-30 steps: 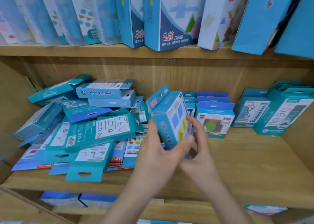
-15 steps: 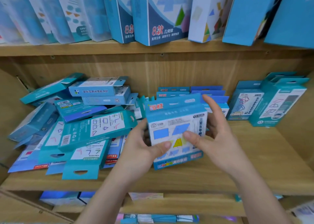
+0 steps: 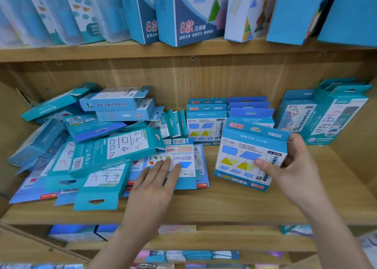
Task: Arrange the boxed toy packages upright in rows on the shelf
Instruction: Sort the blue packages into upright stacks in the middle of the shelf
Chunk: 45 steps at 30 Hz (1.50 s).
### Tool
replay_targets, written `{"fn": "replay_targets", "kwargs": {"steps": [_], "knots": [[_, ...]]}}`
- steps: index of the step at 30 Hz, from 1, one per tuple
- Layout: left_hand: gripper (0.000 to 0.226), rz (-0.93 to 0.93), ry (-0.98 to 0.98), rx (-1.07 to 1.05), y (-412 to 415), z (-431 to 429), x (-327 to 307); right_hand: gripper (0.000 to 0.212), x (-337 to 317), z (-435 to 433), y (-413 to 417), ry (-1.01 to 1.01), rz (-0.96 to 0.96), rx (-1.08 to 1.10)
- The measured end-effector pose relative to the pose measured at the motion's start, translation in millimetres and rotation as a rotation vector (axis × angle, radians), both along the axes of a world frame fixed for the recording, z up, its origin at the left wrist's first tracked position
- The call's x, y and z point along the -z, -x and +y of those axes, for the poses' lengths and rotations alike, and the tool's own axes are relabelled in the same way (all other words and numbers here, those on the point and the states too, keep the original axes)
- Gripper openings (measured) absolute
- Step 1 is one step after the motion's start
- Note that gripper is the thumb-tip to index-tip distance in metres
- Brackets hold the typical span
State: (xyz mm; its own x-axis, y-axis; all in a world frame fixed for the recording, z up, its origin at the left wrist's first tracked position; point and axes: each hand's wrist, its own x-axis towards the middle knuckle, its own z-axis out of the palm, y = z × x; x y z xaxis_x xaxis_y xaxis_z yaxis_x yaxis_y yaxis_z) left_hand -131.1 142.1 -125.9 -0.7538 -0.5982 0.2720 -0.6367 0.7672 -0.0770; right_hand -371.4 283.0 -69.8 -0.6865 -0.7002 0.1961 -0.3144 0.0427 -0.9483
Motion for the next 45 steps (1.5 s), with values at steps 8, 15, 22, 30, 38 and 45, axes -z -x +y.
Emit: {"fn": "replay_targets", "kwargs": {"steps": [8, 15, 22, 30, 38, 45], "knots": [[0.076, 0.054, 0.075, 0.206, 0.4, 2.1, 4.6, 0.048, 6.2, 5.8, -0.2, 0.054, -0.072, 0.093], [0.050, 0.214, 0.117, 0.390, 27.5, 26.5, 5.8, 0.051, 1.4, 21.9, 9.9, 0.158, 0.017, 0.209], [0.042, 0.304, 0.096, 0.509, 84.7, 65.7, 32.5, 0.047, 0.0, 56.1, 37.8, 0.172, 0.077, 0.311], [0.044, 0.147, -0.183, 0.544, 167.7, 117.7, 59.2, 0.044, -10.0, 77.3, 81.1, 0.192, 0.078, 0.279], [0.070, 0.156, -0.501, 0.353, 188.6, 127.5, 27.8, 0.039, 3.8, 71.7, 109.3, 0.173, 0.036, 0.169], [0.068, -0.177, -0.085, -0.152, 122.6, 25.5, 16.0, 0.033, 12.3, 50.5, 115.4, 0.196, -0.093, 0.030]]}}
